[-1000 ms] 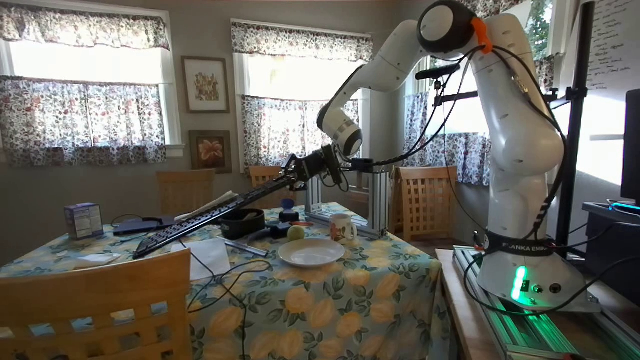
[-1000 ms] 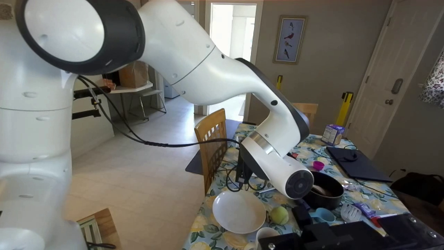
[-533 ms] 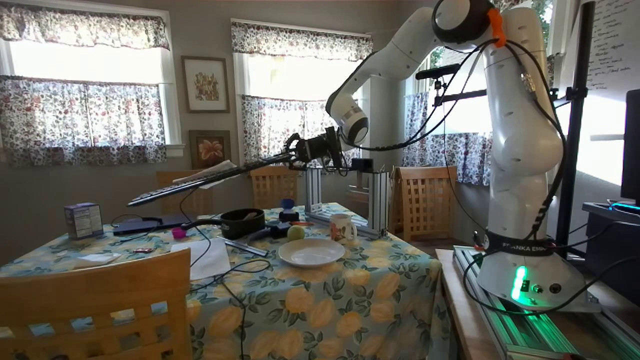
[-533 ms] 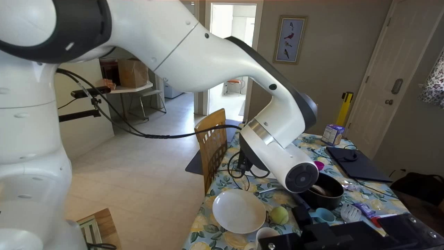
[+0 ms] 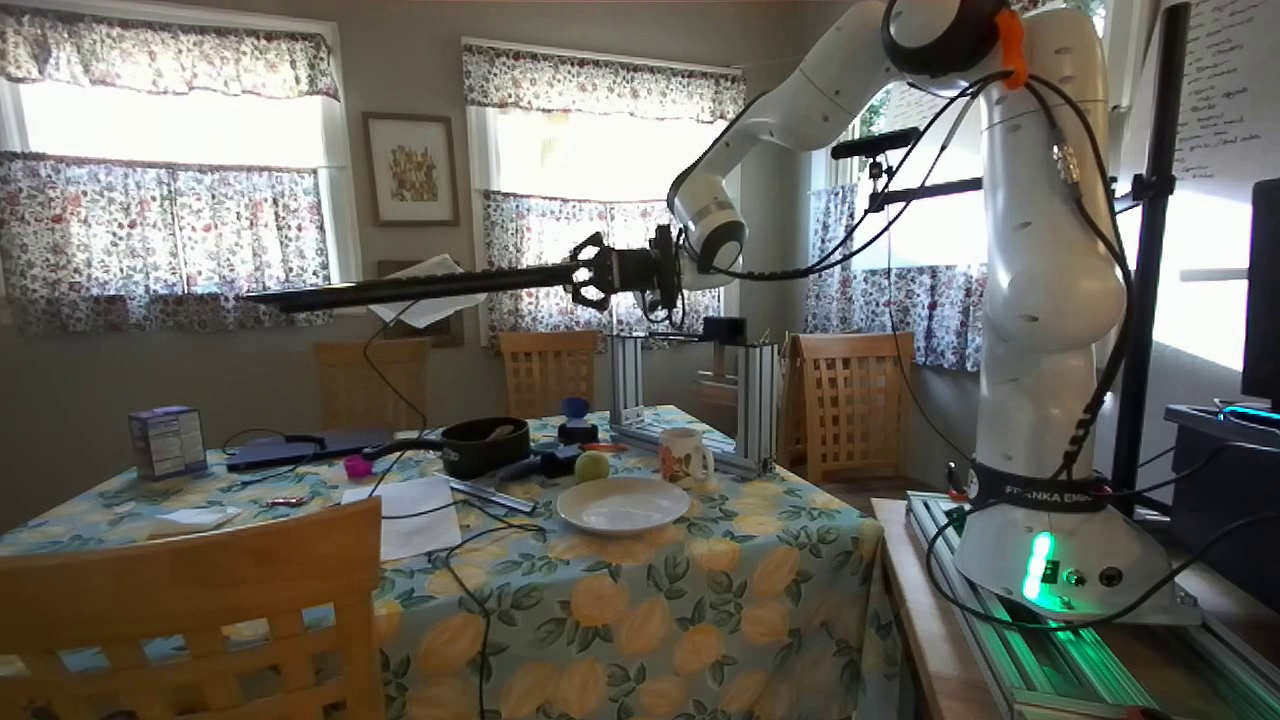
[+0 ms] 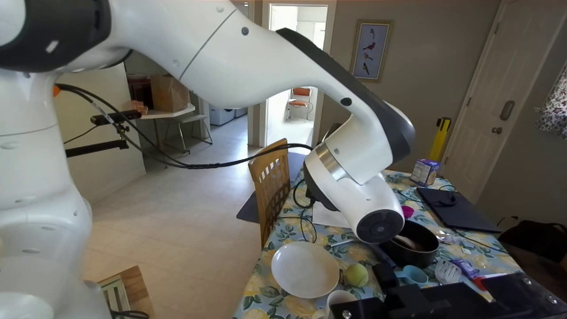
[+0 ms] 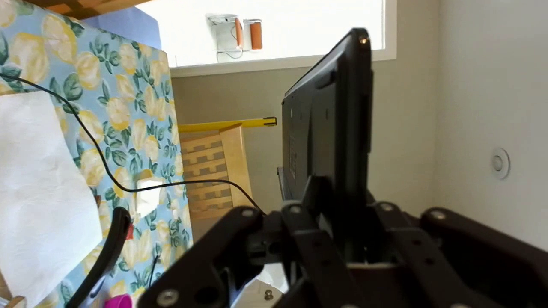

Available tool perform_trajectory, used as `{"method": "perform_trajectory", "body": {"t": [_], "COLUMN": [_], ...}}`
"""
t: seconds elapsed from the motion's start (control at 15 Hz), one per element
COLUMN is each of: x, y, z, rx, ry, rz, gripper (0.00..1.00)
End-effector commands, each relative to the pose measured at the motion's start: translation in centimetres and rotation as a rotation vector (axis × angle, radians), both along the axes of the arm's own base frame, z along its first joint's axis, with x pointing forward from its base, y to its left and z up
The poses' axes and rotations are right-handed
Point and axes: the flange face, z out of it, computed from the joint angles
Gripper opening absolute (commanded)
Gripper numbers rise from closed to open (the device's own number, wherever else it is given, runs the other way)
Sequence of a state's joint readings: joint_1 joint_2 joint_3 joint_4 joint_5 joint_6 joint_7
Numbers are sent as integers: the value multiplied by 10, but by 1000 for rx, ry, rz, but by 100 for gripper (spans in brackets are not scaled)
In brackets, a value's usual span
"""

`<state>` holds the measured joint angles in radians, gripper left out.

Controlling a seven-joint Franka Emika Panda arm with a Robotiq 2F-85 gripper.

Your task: Pick up the computer keyboard and put it on top of the pot

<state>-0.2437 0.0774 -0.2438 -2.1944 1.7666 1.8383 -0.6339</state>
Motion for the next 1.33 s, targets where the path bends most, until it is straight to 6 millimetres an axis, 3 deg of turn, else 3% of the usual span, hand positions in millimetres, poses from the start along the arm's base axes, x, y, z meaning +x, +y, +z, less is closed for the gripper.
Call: {"method": "perform_trajectory", "body": {"t": [0.0,0.07,0.27,0.73,1.27], "x": [4,7,-10,1,-5], "y": [-6,-9,-19,-38,-44], "z": [28,29,24,13,-31], "rx": [55,28,-19,-65,-192], "ry": [-41,-46,-11,29,86], "rz": [-106,-151,-315,-569,-710], "gripper": [5,5,5,5,5]}}
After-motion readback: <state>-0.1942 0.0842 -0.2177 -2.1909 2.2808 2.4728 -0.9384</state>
